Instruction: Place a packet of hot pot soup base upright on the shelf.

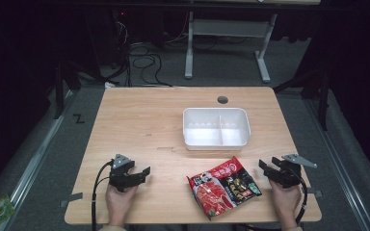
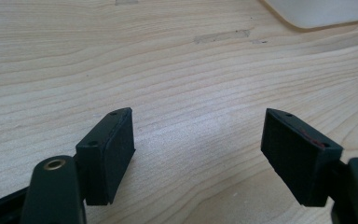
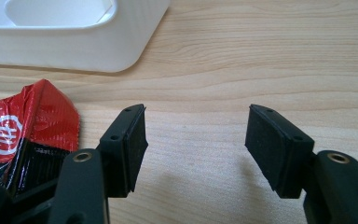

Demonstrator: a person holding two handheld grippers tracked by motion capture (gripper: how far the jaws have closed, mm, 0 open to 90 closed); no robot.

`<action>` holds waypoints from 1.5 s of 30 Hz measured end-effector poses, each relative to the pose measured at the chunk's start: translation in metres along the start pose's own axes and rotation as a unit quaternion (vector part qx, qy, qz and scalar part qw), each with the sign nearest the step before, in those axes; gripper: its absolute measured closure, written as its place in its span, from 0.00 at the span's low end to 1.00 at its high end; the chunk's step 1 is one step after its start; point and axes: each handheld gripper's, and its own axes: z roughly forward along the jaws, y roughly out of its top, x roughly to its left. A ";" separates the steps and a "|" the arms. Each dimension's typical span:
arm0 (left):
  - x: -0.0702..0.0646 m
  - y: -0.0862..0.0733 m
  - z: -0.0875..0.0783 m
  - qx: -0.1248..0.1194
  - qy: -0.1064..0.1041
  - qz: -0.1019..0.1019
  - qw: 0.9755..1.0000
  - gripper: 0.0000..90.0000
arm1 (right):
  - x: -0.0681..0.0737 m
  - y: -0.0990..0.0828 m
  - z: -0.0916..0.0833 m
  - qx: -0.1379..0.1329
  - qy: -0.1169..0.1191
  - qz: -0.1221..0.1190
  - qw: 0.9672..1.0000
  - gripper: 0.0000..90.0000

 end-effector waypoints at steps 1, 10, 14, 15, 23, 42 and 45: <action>0.000 0.000 0.001 0.000 0.000 0.001 1.000 0.29 | 0.000 0.000 0.000 0.002 0.000 0.001 1.000 0.43; 0.000 0.000 0.000 0.003 0.000 0.001 1.000 0.29 | 0.000 0.001 0.002 0.010 -0.001 -0.003 1.000 0.42; 0.000 0.000 0.000 0.001 -0.002 -0.001 1.000 0.29 | 0.001 0.001 0.002 0.013 -0.001 -0.003 1.000 0.42; 0.000 0.000 0.000 0.001 -0.002 -0.001 1.000 0.29 | 0.001 0.001 0.002 0.013 -0.001 -0.003 1.000 0.42; 0.001 0.000 0.000 0.001 -0.003 -0.002 1.000 0.29 | 0.004 0.002 0.004 0.026 0.000 -0.020 0.999 0.42; 0.000 0.000 0.000 0.002 0.000 0.001 1.000 0.29 | 0.005 -0.003 -0.010 0.030 0.050 0.003 0.998 0.48; 0.000 0.000 0.000 0.001 -0.002 -0.001 1.000 0.29 | 0.007 -0.006 -0.019 0.022 0.064 0.005 0.998 0.49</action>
